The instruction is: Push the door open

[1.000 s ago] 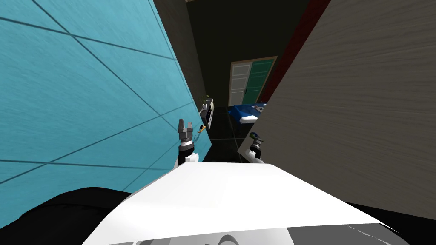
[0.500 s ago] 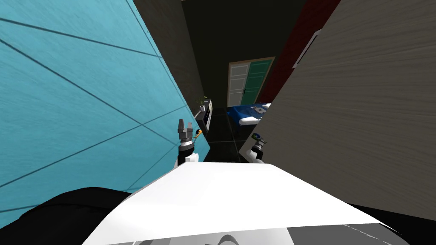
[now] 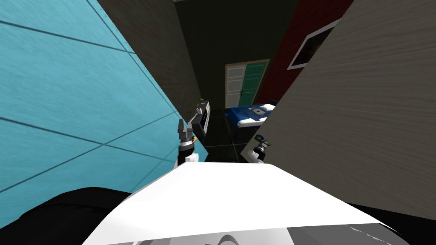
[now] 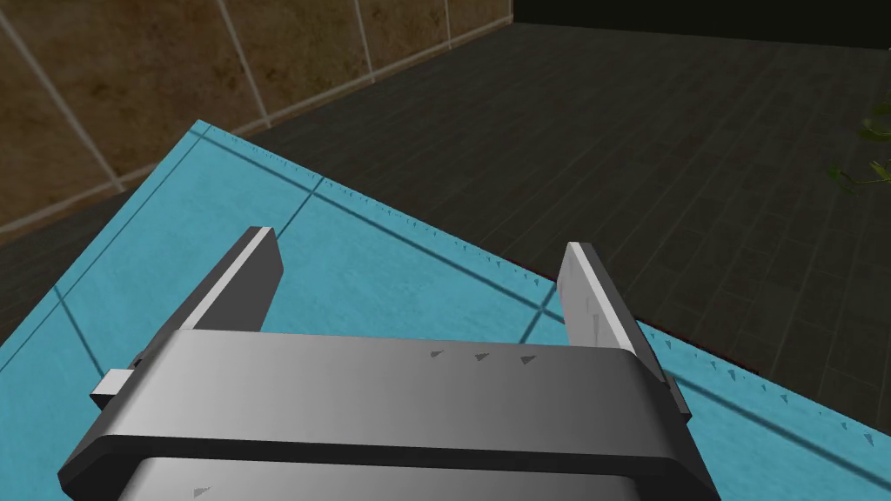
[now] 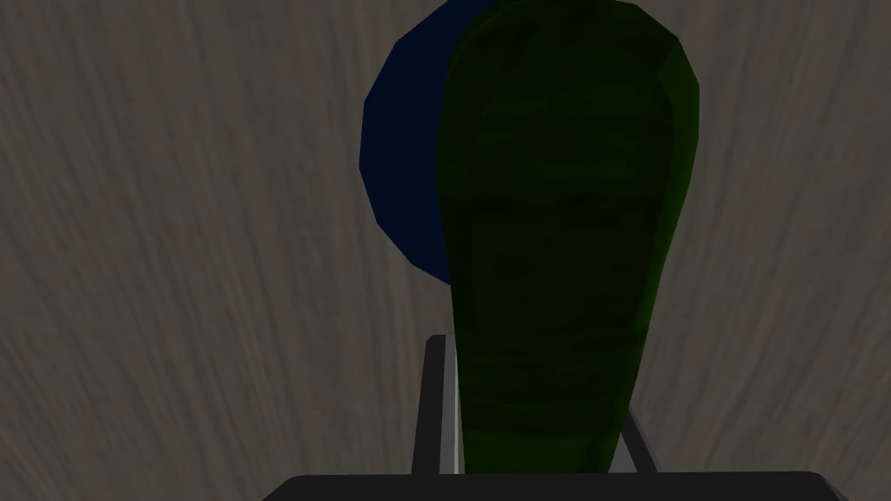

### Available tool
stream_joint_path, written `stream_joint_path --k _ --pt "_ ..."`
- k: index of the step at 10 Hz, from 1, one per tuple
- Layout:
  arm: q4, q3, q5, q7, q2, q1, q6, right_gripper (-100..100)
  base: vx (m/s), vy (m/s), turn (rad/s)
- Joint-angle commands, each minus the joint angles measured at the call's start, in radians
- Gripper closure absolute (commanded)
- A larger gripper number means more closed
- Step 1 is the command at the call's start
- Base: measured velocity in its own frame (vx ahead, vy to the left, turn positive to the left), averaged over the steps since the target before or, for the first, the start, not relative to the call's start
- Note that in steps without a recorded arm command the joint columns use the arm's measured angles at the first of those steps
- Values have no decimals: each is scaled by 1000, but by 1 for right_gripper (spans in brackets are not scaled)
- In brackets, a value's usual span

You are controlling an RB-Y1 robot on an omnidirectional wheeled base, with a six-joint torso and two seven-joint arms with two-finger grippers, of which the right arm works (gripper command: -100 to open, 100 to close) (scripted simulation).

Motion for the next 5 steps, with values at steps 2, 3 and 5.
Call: stream_joint_path --k 2,3,5 --pt "-8 -29 -24 21 9 -1 -15 100 212 7 -69" --pt "-13 -27 -21 19 4 8 -7 100 76 -6 -47" --pt "-13 -51 -46 34 -2 9 -22 100 122 -65 -15"
